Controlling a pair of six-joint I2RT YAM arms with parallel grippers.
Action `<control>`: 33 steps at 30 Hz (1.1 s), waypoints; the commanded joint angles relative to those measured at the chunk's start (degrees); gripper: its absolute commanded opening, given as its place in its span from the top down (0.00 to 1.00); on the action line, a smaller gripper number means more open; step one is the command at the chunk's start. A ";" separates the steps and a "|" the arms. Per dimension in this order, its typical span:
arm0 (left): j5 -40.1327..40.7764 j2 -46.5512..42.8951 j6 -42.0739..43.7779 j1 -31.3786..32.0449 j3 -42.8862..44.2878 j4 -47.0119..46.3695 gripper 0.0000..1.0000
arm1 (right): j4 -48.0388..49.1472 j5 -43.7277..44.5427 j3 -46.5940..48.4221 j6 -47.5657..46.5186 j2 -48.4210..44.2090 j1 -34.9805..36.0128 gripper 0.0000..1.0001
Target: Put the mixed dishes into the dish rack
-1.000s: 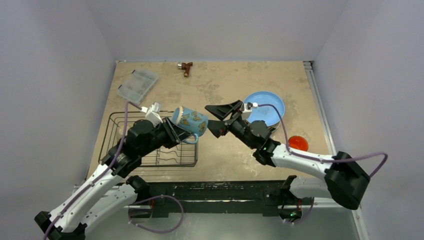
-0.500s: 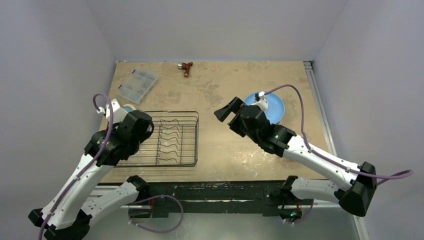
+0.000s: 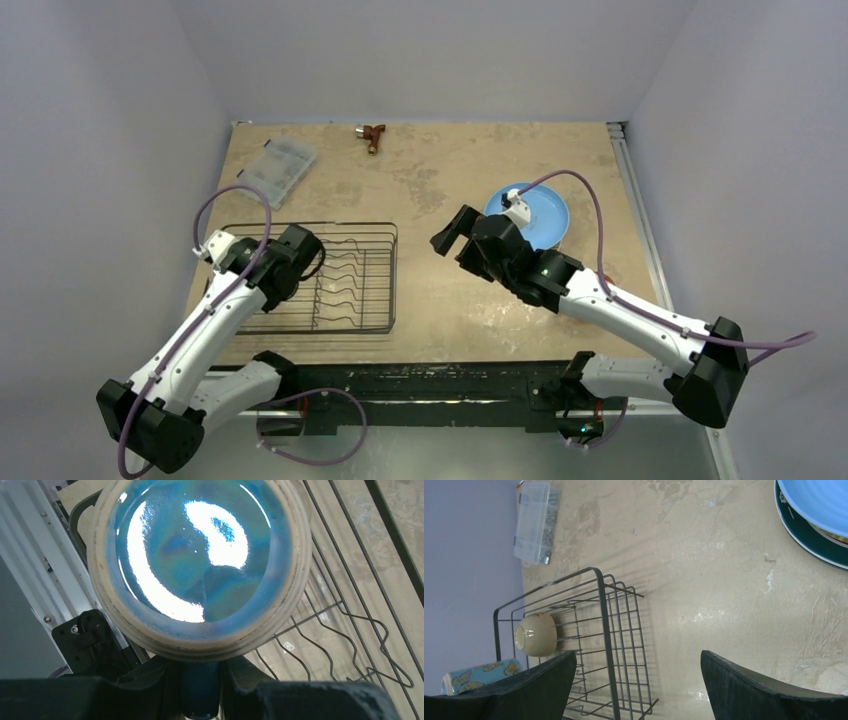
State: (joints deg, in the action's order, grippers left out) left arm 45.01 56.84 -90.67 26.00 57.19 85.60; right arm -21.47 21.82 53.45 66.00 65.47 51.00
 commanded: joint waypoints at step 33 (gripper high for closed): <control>3.66 18.33 -19.44 -11.57 -6.14 -3.26 0.99 | 2.25 -3.21 1.14 -2.09 4.75 0.15 0.04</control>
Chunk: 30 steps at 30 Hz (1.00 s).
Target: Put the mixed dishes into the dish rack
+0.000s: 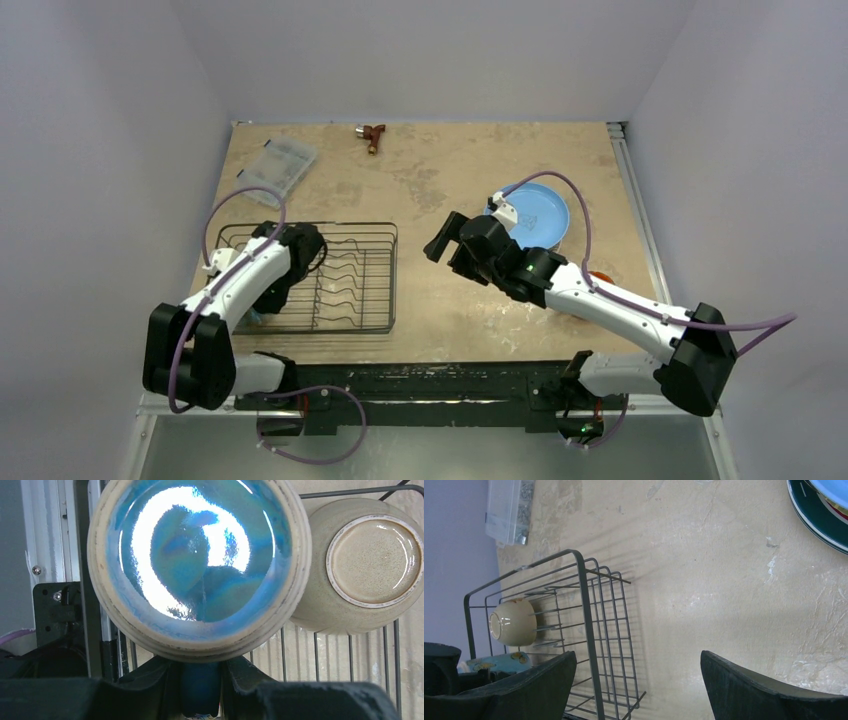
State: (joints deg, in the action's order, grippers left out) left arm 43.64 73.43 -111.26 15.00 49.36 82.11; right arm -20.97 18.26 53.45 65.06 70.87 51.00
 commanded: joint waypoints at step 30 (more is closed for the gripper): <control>4.58 -2.77 5.73 -2.61 -2.15 -1.46 0.18 | 2.08 1.06 -0.75 -2.03 -1.79 0.15 0.03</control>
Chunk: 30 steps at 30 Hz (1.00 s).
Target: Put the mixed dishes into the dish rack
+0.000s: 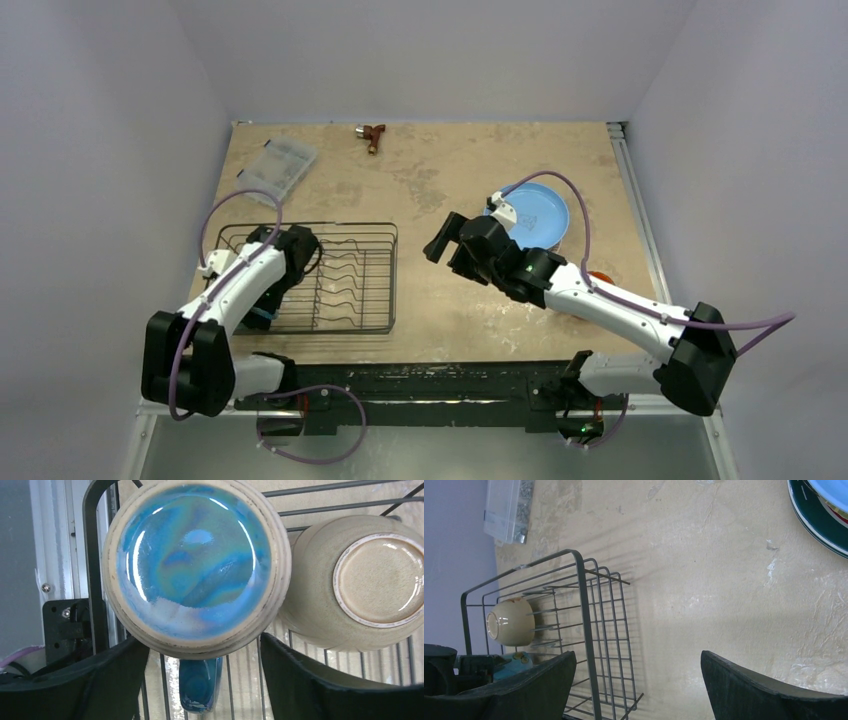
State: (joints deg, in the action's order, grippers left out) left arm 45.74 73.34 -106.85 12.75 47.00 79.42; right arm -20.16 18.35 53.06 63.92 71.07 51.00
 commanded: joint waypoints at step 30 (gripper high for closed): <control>-37.99 -35.73 52.49 -0.36 9.39 -24.89 0.00 | 0.05 9.31 19.16 -19.27 8.55 -0.44 0.01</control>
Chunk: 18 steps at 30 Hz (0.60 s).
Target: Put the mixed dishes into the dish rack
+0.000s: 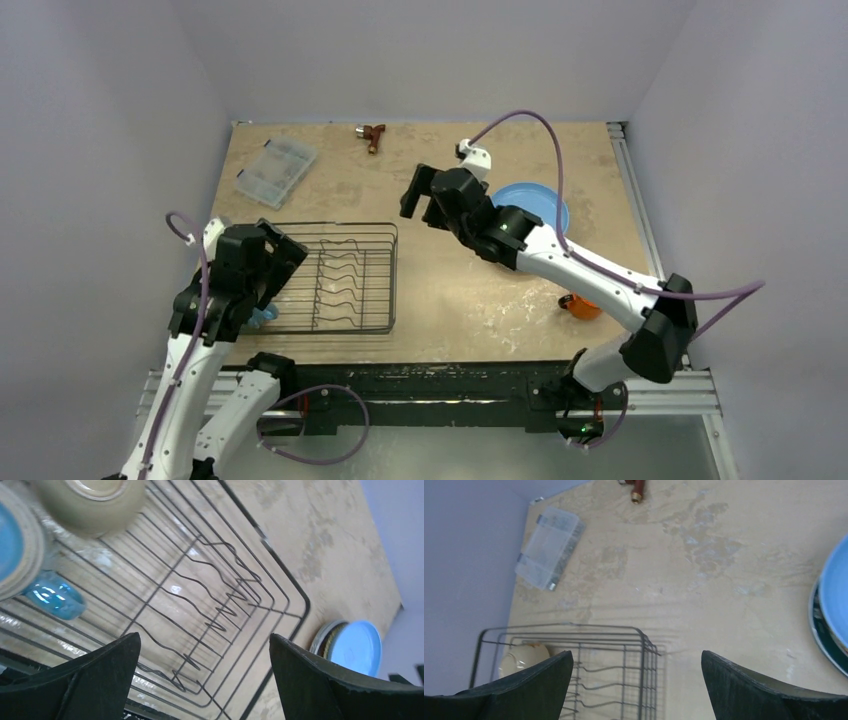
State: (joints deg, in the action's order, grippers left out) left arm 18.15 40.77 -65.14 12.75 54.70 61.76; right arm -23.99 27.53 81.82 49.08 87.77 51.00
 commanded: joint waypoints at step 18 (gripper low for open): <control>-45.09 15.20 42.74 -0.32 22.86 -23.77 0.00 | -30.37 15.14 -23.72 14.00 -28.35 -11.18 0.01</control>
State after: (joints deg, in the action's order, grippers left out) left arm -16.91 52.29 -30.30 12.75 74.11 44.47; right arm -41.30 39.33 60.05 52.01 64.38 46.74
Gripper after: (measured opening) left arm 0.998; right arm 0.987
